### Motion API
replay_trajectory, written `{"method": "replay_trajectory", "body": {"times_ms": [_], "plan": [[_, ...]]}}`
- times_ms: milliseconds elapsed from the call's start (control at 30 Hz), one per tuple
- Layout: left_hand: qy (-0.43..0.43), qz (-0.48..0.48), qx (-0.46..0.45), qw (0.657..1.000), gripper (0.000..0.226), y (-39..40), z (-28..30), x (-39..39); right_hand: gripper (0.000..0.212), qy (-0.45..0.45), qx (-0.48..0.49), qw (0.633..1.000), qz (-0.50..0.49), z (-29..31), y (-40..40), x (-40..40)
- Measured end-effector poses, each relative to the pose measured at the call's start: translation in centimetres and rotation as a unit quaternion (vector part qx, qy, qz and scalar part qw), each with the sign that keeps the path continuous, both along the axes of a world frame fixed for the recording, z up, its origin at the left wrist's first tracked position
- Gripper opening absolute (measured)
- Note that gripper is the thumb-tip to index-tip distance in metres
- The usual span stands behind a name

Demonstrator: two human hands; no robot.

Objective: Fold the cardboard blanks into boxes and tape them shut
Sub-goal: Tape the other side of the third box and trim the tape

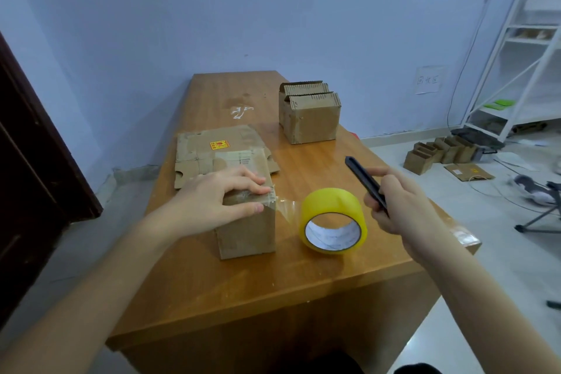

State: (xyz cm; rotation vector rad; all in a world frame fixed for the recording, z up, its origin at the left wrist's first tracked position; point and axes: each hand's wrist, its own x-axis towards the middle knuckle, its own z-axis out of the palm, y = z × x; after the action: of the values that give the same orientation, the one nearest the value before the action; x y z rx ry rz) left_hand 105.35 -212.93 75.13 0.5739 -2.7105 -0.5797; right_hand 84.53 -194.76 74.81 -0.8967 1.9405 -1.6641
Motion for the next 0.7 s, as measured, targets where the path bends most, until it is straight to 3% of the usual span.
{"method": "replay_trajectory", "body": {"times_ms": [100,300,467,700], "plan": [[0.007,0.002,0.004,1.000,0.044,0.0,-0.2,0.0,0.009,0.000,0.001,1.000,-0.022,-1.6,-0.9,-2.3],[0.013,0.000,0.016,1.000,0.035,0.1,-0.1,0.0,0.015,0.137,0.084,0.983,-0.085,-5.5,-2.2,-5.9],[0.019,-0.003,0.018,1.000,0.042,0.0,-0.2,0.0,0.016,0.290,0.231,0.918,-0.142,-7.7,-3.1,-7.4],[0.029,-0.001,0.028,0.999,0.027,0.0,-0.3,-0.1,0.025,0.349,0.364,0.848,-0.161,-8.6,-3.4,-8.0]]}}
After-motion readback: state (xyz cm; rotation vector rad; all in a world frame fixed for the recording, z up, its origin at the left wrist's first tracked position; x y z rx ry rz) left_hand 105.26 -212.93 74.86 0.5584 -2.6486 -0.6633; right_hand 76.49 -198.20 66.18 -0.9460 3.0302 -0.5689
